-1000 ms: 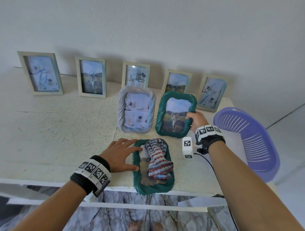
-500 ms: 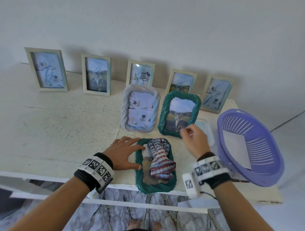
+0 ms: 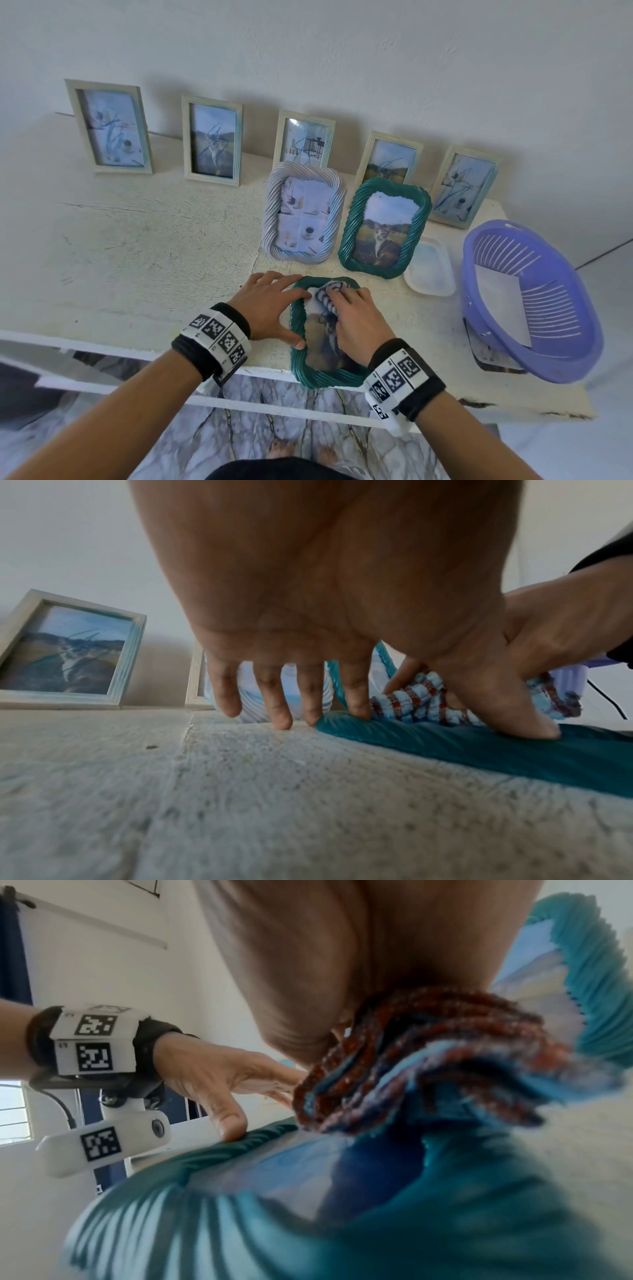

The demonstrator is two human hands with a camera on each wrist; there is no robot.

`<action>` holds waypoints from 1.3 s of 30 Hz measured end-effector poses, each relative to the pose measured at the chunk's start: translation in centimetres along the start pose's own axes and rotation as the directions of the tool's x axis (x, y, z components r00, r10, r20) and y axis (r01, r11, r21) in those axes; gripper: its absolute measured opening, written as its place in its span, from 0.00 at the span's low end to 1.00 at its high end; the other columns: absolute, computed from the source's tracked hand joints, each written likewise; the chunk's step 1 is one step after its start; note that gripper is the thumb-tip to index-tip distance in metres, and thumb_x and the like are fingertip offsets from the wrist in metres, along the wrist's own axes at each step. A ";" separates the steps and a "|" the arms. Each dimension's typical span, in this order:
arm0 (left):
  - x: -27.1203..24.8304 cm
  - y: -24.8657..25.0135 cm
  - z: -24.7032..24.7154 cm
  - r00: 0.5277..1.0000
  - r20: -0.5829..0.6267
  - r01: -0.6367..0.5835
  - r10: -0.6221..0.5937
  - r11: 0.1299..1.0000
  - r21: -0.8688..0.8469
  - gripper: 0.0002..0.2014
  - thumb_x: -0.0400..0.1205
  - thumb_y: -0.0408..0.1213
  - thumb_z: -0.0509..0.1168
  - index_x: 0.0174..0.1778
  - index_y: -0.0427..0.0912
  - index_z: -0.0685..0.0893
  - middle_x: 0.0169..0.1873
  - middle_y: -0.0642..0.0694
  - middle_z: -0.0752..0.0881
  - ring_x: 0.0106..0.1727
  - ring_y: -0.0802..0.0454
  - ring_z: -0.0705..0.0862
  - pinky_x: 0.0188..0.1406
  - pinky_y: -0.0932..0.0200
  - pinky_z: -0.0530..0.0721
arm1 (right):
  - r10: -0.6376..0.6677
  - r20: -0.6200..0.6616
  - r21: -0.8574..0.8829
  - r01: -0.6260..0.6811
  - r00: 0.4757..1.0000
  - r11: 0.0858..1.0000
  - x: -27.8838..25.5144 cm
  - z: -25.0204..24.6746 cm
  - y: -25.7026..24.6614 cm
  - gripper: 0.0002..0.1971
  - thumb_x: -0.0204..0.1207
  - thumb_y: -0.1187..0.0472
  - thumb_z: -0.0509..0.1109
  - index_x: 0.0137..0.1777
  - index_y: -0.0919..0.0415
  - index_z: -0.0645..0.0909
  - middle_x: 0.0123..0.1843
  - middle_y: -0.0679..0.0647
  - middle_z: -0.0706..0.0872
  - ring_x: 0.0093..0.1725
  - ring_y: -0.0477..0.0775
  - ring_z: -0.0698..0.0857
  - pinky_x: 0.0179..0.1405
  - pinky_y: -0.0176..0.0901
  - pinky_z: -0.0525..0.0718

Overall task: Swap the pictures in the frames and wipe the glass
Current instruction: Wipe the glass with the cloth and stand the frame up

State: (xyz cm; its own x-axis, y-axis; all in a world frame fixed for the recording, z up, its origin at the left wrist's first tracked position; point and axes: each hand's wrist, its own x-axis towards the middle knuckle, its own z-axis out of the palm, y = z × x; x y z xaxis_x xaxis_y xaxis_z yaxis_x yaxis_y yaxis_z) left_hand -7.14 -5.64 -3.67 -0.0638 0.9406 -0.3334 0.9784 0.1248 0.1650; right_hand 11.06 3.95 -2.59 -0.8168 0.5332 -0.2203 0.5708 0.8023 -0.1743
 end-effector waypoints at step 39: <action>0.1 1.0 -0.4 0.995 0.093 -0.046 0.032 0.987 0.155 0.46 0.73 0.74 0.59 0.83 0.54 0.56 0.86 0.41 0.47 0.84 0.39 0.53 0.81 0.37 0.53 | -0.406 0.051 -0.045 0.408 0.912 0.912 -2.2 0.7 1.8 0.21 0.56 0.62 0.81 0.52 0.54 0.89 0.55 0.55 0.86 0.53 0.50 0.78 0.52 0.40 0.71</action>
State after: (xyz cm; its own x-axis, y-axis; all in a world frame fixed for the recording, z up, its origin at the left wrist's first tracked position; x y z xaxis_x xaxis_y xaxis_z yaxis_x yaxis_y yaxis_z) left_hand -6.24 -5.35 -3.17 -0.0139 0.9106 -0.4131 0.9989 0.0309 0.0346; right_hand 13.92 4.02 -3.11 -0.9728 0.1470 -0.1793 0.1832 0.9614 -0.2055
